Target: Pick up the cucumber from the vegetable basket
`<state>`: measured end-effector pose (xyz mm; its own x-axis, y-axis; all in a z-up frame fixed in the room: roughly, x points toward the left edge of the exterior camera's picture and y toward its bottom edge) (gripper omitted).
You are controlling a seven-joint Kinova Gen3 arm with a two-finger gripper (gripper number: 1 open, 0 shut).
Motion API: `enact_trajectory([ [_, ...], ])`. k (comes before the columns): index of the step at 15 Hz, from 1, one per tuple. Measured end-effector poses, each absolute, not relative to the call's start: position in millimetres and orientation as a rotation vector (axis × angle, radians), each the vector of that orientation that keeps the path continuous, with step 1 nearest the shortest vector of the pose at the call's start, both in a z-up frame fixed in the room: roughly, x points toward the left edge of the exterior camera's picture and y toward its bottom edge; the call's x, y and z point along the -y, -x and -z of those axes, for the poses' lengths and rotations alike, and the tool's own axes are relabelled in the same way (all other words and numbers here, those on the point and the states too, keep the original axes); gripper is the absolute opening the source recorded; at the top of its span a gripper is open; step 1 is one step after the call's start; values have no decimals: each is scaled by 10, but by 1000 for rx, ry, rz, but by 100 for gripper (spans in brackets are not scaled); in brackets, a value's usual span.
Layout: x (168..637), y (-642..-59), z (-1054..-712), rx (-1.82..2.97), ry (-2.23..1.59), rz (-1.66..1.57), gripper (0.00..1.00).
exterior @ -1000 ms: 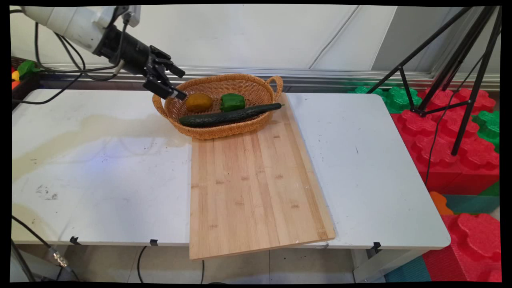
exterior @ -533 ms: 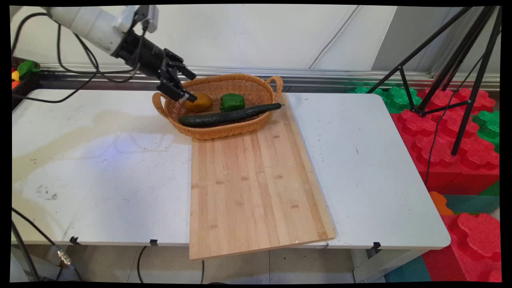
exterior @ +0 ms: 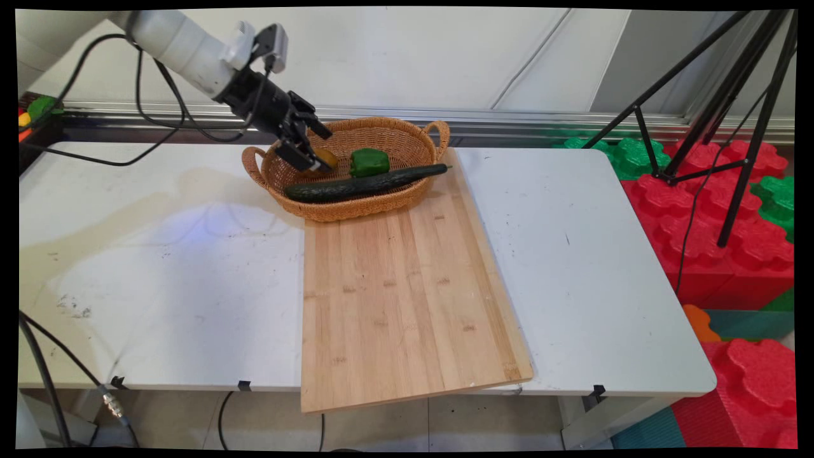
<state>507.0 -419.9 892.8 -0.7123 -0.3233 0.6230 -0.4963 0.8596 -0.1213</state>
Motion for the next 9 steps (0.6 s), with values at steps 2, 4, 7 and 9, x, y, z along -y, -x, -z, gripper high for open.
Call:
enact_trajectory([
  [2, 4285, -5043, -8852, 2434, -588, -368, 100],
  [4, 4368, -5021, -8780, 2447, -585, -359, 100],
  [7, 4486, -4995, -8670, 2468, -575, -343, 100],
  [9, 4583, -4964, -8582, 2485, -561, -325, 100],
])
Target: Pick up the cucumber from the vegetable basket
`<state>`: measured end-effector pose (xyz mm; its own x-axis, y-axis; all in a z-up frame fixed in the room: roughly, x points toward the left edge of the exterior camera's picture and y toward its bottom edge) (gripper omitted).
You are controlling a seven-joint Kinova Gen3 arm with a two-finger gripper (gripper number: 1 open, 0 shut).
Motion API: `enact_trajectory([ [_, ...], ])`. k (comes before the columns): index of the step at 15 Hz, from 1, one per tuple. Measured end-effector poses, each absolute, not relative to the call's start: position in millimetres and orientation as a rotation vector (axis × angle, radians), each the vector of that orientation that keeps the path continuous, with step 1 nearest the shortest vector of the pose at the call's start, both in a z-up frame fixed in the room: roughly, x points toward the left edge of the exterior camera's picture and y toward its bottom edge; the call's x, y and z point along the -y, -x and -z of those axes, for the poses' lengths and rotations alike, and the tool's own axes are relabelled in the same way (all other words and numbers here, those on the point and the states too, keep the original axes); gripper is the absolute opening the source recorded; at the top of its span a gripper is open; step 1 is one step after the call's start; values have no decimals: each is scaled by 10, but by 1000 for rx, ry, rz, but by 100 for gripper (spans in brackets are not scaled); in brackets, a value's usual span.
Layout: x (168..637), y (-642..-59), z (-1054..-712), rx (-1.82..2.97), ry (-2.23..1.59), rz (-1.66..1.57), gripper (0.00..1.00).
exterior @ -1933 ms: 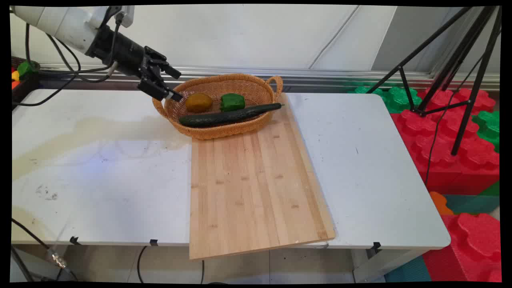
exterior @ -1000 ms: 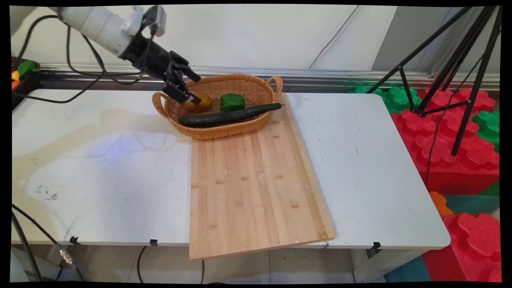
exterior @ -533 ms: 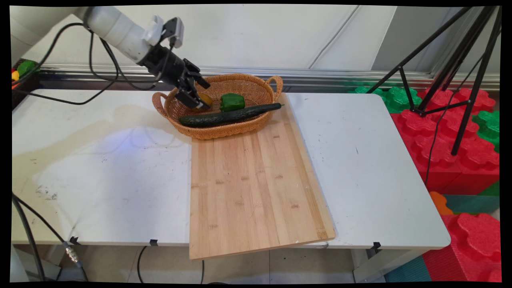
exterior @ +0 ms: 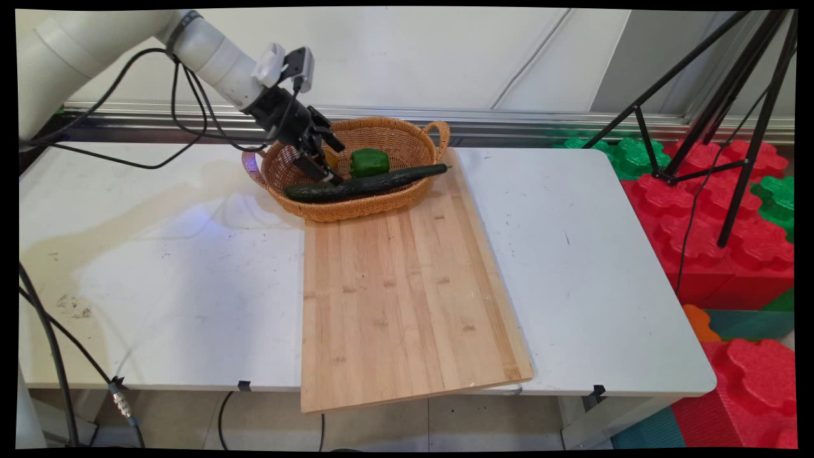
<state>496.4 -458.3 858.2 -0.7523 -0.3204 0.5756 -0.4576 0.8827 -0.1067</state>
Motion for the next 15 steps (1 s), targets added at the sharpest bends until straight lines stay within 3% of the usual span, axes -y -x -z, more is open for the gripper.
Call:
enact_trajectory([
  [15, 4861, -4836, -8251, 2522, -544, -255, 100],
])
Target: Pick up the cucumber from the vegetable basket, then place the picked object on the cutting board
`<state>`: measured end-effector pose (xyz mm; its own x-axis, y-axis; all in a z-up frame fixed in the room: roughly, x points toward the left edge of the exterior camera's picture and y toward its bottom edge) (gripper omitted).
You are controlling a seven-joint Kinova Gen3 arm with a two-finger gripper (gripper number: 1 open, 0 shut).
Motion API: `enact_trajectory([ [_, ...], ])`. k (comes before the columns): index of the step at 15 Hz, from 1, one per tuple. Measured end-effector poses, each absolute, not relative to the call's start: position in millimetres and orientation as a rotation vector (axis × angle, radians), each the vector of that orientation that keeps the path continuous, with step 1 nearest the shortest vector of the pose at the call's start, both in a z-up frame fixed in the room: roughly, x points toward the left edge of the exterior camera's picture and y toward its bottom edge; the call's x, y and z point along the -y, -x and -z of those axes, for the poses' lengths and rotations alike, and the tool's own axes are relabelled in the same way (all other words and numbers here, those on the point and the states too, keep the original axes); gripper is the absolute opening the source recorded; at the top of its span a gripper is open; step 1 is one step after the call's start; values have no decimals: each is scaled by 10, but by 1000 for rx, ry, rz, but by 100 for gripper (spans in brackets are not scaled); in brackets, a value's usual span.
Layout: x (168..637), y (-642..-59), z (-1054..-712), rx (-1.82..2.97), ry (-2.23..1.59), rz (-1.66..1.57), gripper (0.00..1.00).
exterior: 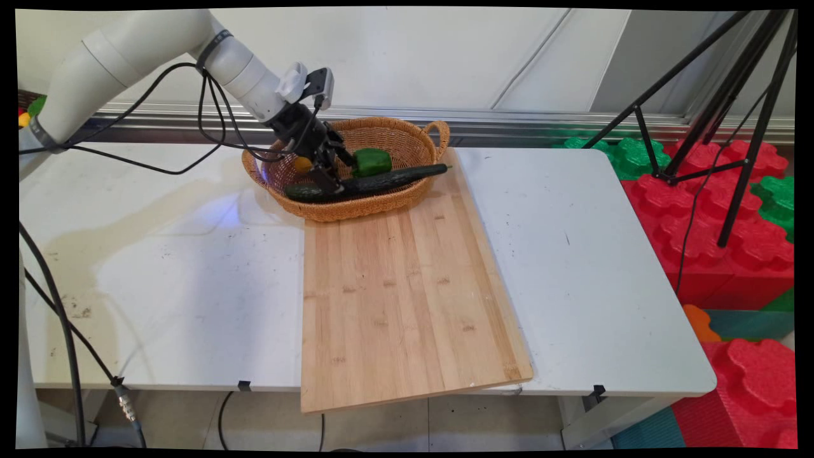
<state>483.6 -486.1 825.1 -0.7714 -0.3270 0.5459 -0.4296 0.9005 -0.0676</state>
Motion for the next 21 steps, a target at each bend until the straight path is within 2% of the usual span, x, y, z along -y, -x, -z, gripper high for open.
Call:
enact_trajectory([
  [5, 4908, -4815, -8199, 2517, -552, -245, 100],
  [6, 4913, -4812, -8192, 2515, -554, -243, 0],
  [21, 4846, -4866, -8307, 2411, -648, -233, 0],
])
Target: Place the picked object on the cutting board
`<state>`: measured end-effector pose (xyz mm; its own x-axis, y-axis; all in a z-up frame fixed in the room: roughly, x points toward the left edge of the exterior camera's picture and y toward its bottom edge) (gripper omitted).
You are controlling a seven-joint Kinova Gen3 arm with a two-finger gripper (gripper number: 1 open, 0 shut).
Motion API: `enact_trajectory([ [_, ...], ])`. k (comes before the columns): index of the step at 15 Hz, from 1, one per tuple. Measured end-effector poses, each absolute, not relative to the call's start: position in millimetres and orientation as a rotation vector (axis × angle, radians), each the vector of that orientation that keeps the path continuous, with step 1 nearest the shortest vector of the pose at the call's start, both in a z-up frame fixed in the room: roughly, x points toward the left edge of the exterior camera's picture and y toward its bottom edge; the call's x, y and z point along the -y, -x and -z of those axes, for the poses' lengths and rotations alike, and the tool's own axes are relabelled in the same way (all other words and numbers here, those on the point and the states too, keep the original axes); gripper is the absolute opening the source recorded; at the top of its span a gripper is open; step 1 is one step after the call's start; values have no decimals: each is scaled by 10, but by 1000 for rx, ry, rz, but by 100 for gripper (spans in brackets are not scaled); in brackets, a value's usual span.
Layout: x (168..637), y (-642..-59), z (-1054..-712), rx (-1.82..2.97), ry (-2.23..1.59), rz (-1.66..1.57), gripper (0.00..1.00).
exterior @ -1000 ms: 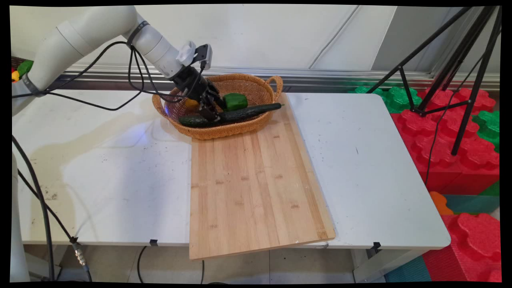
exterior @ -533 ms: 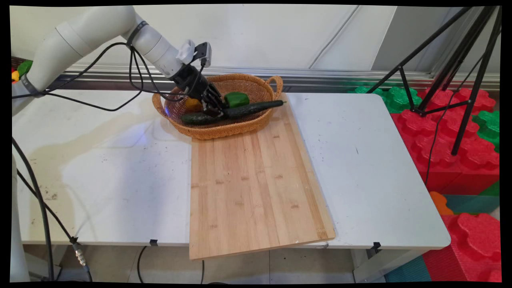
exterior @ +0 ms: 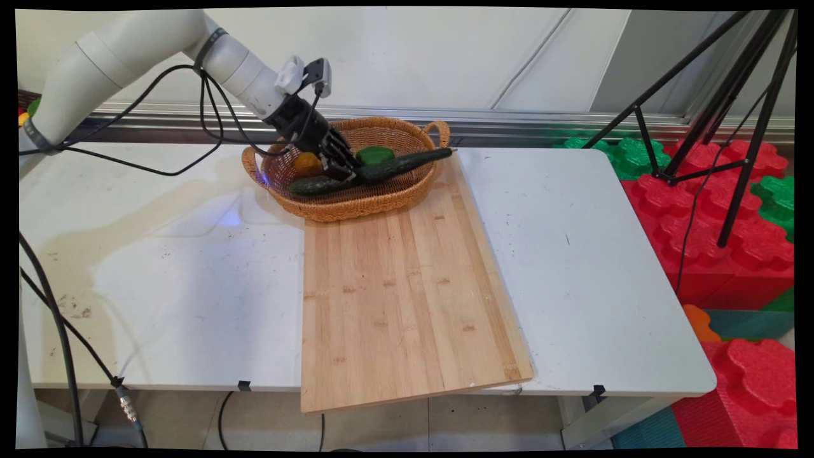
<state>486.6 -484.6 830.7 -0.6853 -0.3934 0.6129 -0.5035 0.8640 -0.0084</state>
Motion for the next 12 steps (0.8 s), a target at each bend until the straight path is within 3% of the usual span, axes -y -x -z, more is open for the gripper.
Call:
enact_trajectory([
  [12, 4524, -5037, -8891, 2289, -656, -256, 0],
])
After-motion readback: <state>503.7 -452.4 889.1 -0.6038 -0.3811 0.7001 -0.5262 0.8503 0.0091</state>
